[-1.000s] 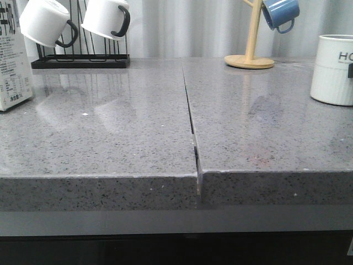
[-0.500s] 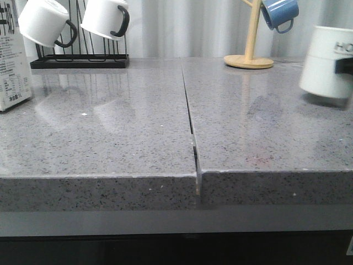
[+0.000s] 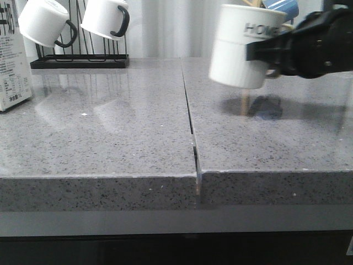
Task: Place milk next to cup
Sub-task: 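Grasp the white HOME mug by its body with the right gripper, then carry the mug toward the table center and set it down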
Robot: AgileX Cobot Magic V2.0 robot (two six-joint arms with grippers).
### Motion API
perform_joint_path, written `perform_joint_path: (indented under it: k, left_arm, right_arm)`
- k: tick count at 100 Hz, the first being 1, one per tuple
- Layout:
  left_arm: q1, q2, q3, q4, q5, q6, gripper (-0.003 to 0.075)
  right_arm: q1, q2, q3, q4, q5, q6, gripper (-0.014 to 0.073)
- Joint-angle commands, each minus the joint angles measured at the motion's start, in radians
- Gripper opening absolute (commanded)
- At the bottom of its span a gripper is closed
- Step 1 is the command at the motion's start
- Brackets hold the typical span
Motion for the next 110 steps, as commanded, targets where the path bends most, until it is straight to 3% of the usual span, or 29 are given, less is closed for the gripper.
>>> perform_joint_path:
  k: [1, 19, 51, 58, 73, 80, 110]
  left_arm:
    - [-0.001, -0.033, 0.040, -0.008, -0.081, -0.003, -0.0021]
    - [-0.001, -0.033, 0.040, -0.008, -0.081, -0.003, -0.0021]
    - [-0.001, -0.033, 0.040, -0.008, -0.081, -0.003, -0.0021]
    - [-0.001, -0.033, 0.040, -0.008, -0.081, -0.003, -0.0021]
    - [-0.001, -0.033, 0.040, -0.008, -0.081, -0.003, -0.0021]
    - [-0.001, -0.033, 0.040, -0.008, -0.081, -0.003, -0.0021]
    - [-0.001, -0.033, 0.040, -0.008, -0.081, -0.003, -0.0021]
  right_arm:
    - [0.042, -0.014, -0.058, 0.003, -0.061, -0.023, 0.0027]
    - [0.103, 0.056, -0.113, 0.003, -0.062, -0.023, 0.0027]
    - [0.114, 0.110, -0.130, 0.001, -0.062, -0.023, 0.0031]
    - [0.114, 0.110, -0.130, 0.000, -0.064, -0.023, 0.0083]
    - [0.114, 0.110, -0.128, -0.003, -0.062, -0.023, 0.0328]
    - [0.114, 0.110, -0.125, -0.007, -0.060, -0.023, 0.0388]
    - [0.114, 0.030, -0.052, -0.007, -0.060, -0.023, 0.0395]
